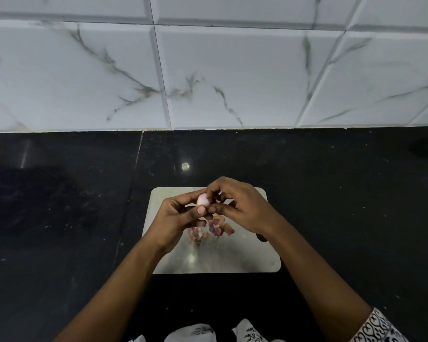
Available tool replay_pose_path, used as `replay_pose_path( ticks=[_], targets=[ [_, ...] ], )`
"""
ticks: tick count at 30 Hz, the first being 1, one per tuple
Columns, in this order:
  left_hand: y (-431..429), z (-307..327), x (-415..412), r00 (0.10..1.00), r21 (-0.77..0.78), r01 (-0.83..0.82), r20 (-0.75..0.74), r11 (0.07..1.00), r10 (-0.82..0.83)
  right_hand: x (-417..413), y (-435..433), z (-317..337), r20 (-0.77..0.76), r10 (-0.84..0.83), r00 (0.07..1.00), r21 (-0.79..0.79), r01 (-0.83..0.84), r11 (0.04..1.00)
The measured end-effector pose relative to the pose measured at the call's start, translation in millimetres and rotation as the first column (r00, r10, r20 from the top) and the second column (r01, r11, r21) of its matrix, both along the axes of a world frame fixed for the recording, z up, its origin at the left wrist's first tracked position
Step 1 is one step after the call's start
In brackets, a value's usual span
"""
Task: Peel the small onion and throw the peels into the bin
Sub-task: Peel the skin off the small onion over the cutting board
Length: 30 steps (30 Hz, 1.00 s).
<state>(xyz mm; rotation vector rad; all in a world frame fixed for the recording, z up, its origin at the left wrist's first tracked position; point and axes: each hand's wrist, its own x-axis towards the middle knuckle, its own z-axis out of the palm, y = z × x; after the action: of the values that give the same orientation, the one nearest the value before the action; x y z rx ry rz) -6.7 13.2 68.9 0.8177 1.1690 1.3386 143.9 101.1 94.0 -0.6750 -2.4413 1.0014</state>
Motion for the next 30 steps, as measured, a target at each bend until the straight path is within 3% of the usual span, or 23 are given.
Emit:
replay_pose_path(
  ticks=[7, 12, 15, 19, 24, 30],
  targets=[
    [-1, -6, 0, 1.0, 0.014, -0.018, 0.017, 1.0, 0.018, 1, -2, -7, -0.047, -0.036, 0.998, -0.007, 0.036, 0.999],
    [2, -7, 3, 0.994, 0.055, -0.1, -0.035, 0.994, 0.102, 5, -6, 6, -0.07, -0.204, 0.977, -0.195, 0.187, 0.963],
    [2, -8, 9, 0.978, 0.107, -0.174, -0.099, 0.979, 0.184, 2, -9, 12, -0.021, -0.254, 0.967, -0.059, 0.252, 0.966],
    [3, -10, 11, 0.905, 0.158, -0.255, -0.308, 0.954, 0.293, -2, -14, 19, 0.09, -0.311, 0.946, 0.092, 0.303, 0.949],
    [-1, -6, 16, 0.865, 0.218, -0.294, -0.352, 0.931, 0.356, -5, -17, 26, 0.147, -0.301, 0.942, 0.092, 0.29, 0.953],
    [-4, -6, 17, 0.852, 0.264, -0.291, -0.365, 0.92, 0.375, -6, -23, 27, 0.112, -0.313, 0.943, 0.078, 0.306, 0.949]
  ],
)
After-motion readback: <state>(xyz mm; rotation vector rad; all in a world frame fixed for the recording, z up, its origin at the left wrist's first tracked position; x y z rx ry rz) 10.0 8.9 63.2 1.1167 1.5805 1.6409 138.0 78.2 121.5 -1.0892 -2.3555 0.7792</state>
